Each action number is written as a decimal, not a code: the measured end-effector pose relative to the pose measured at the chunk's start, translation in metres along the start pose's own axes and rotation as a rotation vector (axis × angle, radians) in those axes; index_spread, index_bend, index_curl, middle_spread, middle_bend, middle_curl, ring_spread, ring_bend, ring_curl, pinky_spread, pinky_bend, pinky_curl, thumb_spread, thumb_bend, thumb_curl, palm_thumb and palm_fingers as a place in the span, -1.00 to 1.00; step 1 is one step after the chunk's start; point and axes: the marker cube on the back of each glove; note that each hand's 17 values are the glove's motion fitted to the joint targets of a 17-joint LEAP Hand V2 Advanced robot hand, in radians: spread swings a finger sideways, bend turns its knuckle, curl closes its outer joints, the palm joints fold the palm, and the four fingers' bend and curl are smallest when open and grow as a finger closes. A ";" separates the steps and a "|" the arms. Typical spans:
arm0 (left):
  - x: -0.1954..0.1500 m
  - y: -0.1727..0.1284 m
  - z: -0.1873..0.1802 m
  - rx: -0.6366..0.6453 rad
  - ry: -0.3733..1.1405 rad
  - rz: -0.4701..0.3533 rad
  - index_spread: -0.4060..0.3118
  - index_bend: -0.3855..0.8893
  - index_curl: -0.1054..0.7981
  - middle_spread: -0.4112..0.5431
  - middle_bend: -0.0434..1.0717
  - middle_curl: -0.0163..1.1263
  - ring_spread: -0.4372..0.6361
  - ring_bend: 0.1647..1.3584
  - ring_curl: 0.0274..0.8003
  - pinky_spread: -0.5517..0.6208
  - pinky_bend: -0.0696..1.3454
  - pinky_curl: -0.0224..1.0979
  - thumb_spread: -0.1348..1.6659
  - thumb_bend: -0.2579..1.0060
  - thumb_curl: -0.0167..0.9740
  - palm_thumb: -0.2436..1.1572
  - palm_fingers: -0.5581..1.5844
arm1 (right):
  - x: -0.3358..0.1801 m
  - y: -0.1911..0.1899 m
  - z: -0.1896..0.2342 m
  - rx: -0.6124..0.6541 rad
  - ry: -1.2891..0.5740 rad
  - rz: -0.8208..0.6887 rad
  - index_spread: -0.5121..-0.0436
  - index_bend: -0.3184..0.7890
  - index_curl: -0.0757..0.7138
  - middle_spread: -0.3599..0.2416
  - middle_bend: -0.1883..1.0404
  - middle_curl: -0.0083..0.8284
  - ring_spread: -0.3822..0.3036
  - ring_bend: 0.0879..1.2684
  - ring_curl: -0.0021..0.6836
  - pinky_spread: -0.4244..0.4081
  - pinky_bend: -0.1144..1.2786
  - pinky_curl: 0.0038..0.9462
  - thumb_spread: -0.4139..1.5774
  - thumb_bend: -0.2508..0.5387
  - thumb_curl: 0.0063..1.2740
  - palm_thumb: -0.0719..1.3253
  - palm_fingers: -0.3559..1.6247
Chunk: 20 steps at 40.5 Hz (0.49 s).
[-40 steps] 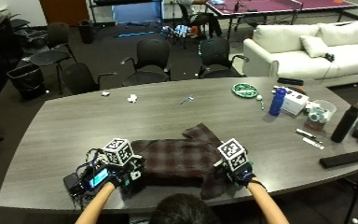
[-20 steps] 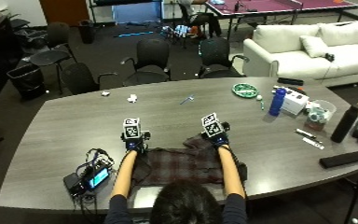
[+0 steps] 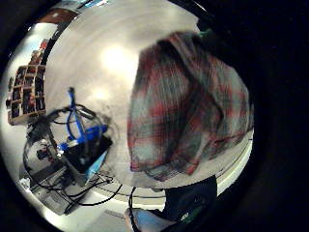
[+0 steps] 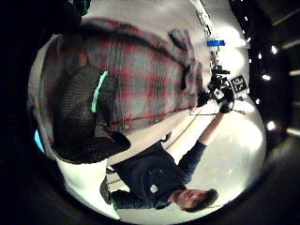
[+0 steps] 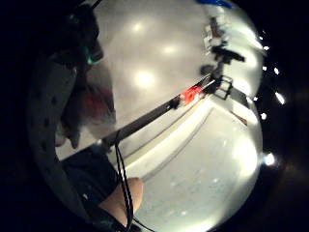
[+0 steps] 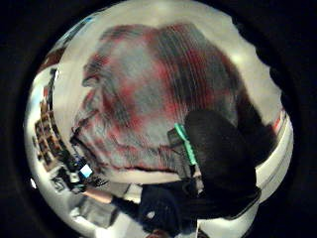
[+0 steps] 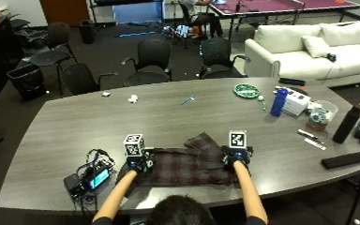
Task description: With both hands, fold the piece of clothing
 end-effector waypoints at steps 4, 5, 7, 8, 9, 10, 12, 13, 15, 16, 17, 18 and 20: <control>-0.005 0.001 0.039 -0.018 -0.061 -0.015 -0.25 -0.01 0.30 -0.17 -0.74 -0.34 -0.05 -0.70 -0.03 0.09 -0.68 -0.32 0.58 -0.65 -0.23 -0.04 0.02 | 0.014 -0.010 0.034 -0.051 -0.067 0.057 0.33 -0.42 -0.17 0.13 -0.45 0.05 -0.03 -0.33 0.28 -0.06 0.11 -0.12 0.66 -0.53 -0.55 -0.13 -0.15; -0.007 0.000 0.047 -0.023 -0.069 -0.026 -0.25 -0.01 0.30 -0.13 -0.76 -0.35 0.00 -0.70 -0.02 0.13 -0.67 -0.32 0.58 -0.66 -0.25 -0.08 -0.03 | 0.017 -0.013 0.041 -0.058 -0.074 0.070 0.37 -0.44 -0.23 0.23 -0.48 0.02 0.05 -0.32 0.26 0.03 0.14 -0.13 0.67 -0.53 -0.56 -0.18 -0.19; -0.010 -0.002 0.061 -0.021 -0.076 -0.043 -0.20 -0.04 0.30 -0.04 -0.80 -0.38 0.11 -0.66 0.01 0.23 -0.63 -0.29 0.58 -0.68 -0.30 -0.18 -0.14 | 0.021 -0.018 0.051 -0.076 -0.088 0.094 0.40 -0.41 -0.28 0.32 -0.45 -0.01 0.13 -0.30 0.22 0.11 0.17 -0.15 0.68 -0.49 -0.57 -0.22 -0.20; -0.012 -0.004 0.066 -0.017 -0.078 -0.050 -0.19 -0.06 0.29 -0.01 -0.80 -0.40 0.15 -0.65 0.00 0.27 -0.62 -0.30 0.58 -0.67 -0.31 -0.20 -0.17 | 0.023 -0.022 0.055 -0.081 -0.097 0.102 0.44 -0.41 -0.31 0.37 -0.44 -0.02 0.17 -0.28 0.20 0.17 0.18 -0.15 0.68 -0.48 -0.57 -0.23 -0.21; -0.014 -0.006 0.071 -0.014 -0.078 -0.055 -0.17 -0.10 0.27 0.03 -0.82 -0.42 0.21 -0.64 -0.01 0.32 -0.61 -0.30 0.58 -0.68 -0.33 -0.25 -0.22 | 0.024 -0.025 0.057 -0.082 -0.107 0.103 0.46 -0.42 -0.33 0.41 -0.44 -0.03 0.18 -0.23 0.21 0.20 0.19 -0.16 0.68 -0.47 -0.58 -0.25 -0.20; -0.015 -0.007 0.076 -0.014 -0.075 -0.054 -0.16 -0.09 0.28 0.05 -0.81 -0.43 0.24 -0.62 0.00 0.34 -0.60 -0.29 0.58 -0.67 -0.34 -0.27 -0.23 | 0.024 -0.028 0.059 -0.081 -0.118 0.095 0.48 -0.42 -0.36 0.39 -0.40 -0.03 0.17 -0.22 0.20 0.22 0.20 -0.17 0.68 -0.45 -0.57 -0.25 -0.19; -0.016 -0.008 0.082 -0.018 -0.056 -0.035 -0.14 -0.12 0.25 0.09 -0.78 -0.47 0.31 -0.61 -0.03 0.41 -0.59 -0.30 0.58 -0.67 -0.37 -0.33 -0.27 | 0.022 -0.031 0.061 -0.077 -0.134 0.074 0.48 -0.44 -0.42 0.27 -0.30 0.01 0.04 -0.12 0.21 0.15 0.19 -0.19 0.68 -0.43 -0.57 -0.26 -0.07; -0.016 -0.008 0.084 -0.015 -0.044 -0.024 -0.13 -0.13 0.24 0.12 -0.77 -0.48 0.34 -0.60 -0.04 0.44 -0.59 -0.31 0.58 -0.68 -0.39 -0.37 -0.30 | 0.021 -0.031 0.061 -0.072 -0.136 0.072 0.48 -0.41 -0.44 0.25 -0.30 0.00 0.01 -0.12 0.18 0.13 0.19 -0.21 0.68 -0.42 -0.57 -0.26 -0.06; -0.015 -0.010 0.086 0.005 -0.030 -0.007 -0.11 -0.11 0.24 0.17 -0.74 -0.50 0.42 -0.60 -0.06 0.50 -0.60 -0.32 0.58 -0.67 -0.40 -0.41 -0.34 | 0.018 -0.032 0.062 -0.050 -0.131 0.078 0.51 -0.39 -0.46 0.16 -0.21 0.05 -0.09 -0.07 0.19 0.04 0.18 -0.22 0.68 -0.38 -0.55 -0.21 0.03; -0.014 -0.010 0.086 0.011 -0.027 0.001 -0.11 -0.11 0.24 0.18 -0.73 -0.51 0.44 -0.60 -0.07 0.53 -0.60 -0.32 0.57 -0.66 -0.41 -0.43 -0.36 | 0.015 -0.032 0.062 -0.032 -0.125 0.077 0.52 -0.39 -0.47 0.10 -0.16 0.08 -0.13 -0.06 0.20 0.01 0.16 -0.24 0.68 -0.36 -0.54 -0.19 0.07; -0.013 -0.009 0.087 0.009 -0.026 0.007 -0.10 -0.09 0.24 0.19 -0.72 -0.51 0.47 -0.60 -0.08 0.55 -0.60 -0.33 0.57 -0.66 -0.42 -0.45 -0.36 | 0.013 -0.033 0.062 -0.009 -0.118 0.069 0.52 -0.37 -0.47 0.03 -0.05 0.13 -0.19 -0.04 0.21 -0.06 0.14 -0.24 0.67 -0.34 -0.53 -0.15 0.17; -0.012 -0.008 0.087 -0.001 -0.025 0.010 -0.10 -0.09 0.24 0.21 -0.71 -0.52 0.49 -0.59 -0.08 0.57 -0.61 -0.33 0.57 -0.65 -0.43 -0.47 -0.37 | 0.010 -0.033 0.062 0.018 -0.113 0.053 0.51 -0.34 -0.47 -0.02 -0.02 0.14 -0.23 -0.02 0.21 -0.10 0.11 -0.27 0.67 -0.32 -0.52 -0.11 0.22; -0.012 -0.006 0.089 -0.027 -0.027 0.003 -0.09 -0.09 0.23 0.23 -0.70 -0.53 0.52 -0.59 -0.11 0.60 -0.60 -0.34 0.57 -0.64 -0.43 -0.49 -0.37 | 0.005 -0.034 0.061 0.071 -0.110 0.023 0.50 -0.24 -0.42 -0.10 0.01 0.17 -0.31 0.00 0.23 -0.23 0.11 -0.26 0.67 -0.29 -0.50 -0.06 0.34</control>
